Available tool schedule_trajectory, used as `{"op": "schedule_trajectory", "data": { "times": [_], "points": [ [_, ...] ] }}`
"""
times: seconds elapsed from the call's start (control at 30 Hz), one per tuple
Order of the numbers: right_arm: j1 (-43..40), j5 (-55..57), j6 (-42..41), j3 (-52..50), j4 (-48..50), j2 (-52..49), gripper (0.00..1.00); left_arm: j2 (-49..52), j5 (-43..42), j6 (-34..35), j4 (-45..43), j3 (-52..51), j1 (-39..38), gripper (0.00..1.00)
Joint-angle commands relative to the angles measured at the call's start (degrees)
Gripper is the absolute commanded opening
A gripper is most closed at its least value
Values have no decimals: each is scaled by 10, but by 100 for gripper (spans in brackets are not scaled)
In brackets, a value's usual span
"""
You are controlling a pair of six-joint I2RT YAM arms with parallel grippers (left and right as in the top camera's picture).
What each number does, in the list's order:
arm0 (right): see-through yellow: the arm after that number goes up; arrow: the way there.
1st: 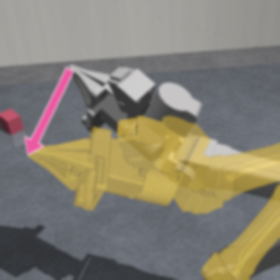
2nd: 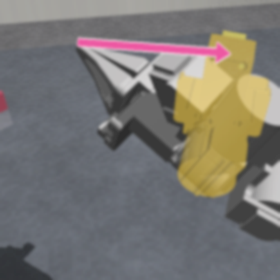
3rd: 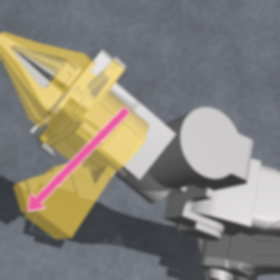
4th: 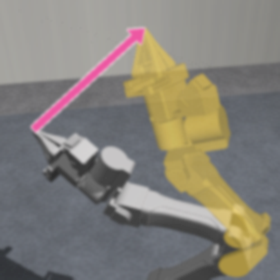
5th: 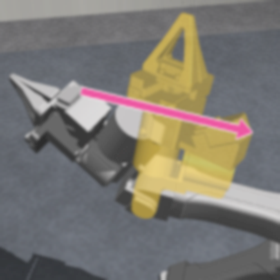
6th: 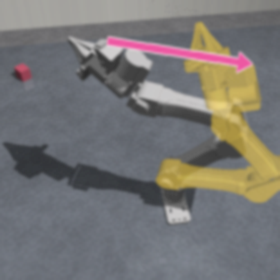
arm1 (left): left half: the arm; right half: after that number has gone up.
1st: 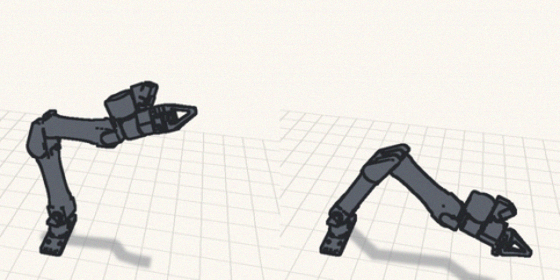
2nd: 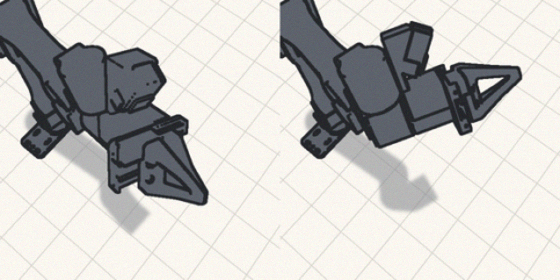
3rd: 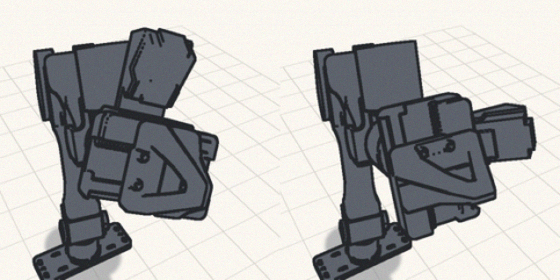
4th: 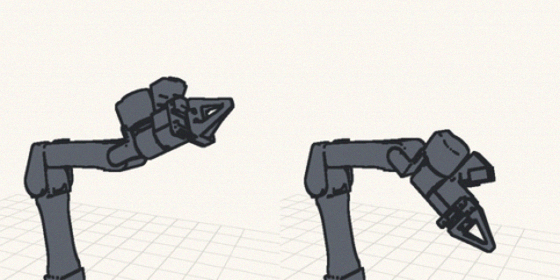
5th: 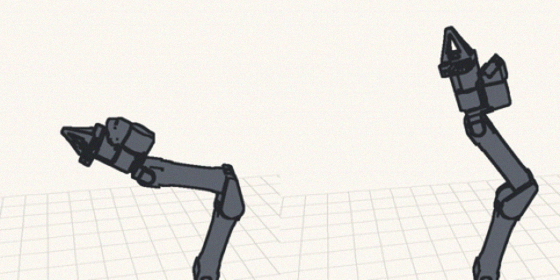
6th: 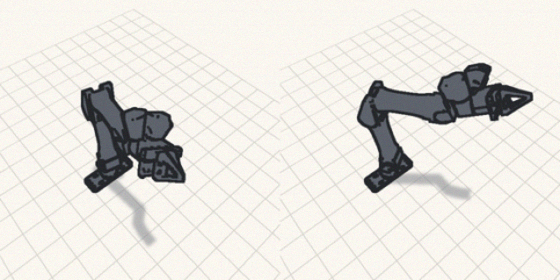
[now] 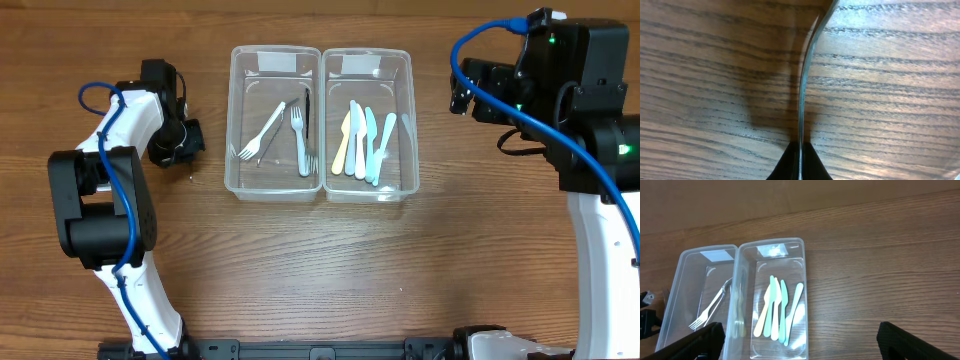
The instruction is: Pack container
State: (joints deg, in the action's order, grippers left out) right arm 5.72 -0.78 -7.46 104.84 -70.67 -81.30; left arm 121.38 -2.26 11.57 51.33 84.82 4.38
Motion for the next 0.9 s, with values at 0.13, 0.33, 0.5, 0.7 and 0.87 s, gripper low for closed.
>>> {"op": "schedule_trajectory", "data": {
  "times": [0.13,0.33,0.5,0.7,0.87],
  "points": [
    [-2,7,2,2,2,-1,100,-20,-32,-28,43,10,-5,4],
    [-2,7,2,2,2,-1,100,-168,-13,-26,54,14,-30,4],
    [-2,7,2,2,2,-1,100,-276,-2,-21,72,14,-77,4],
    [-2,7,2,2,2,-1,100,-332,-3,-16,76,13,-154,4],
    [-2,7,2,2,2,-1,100,-313,-3,3,54,13,-208,4]
  ]
}}
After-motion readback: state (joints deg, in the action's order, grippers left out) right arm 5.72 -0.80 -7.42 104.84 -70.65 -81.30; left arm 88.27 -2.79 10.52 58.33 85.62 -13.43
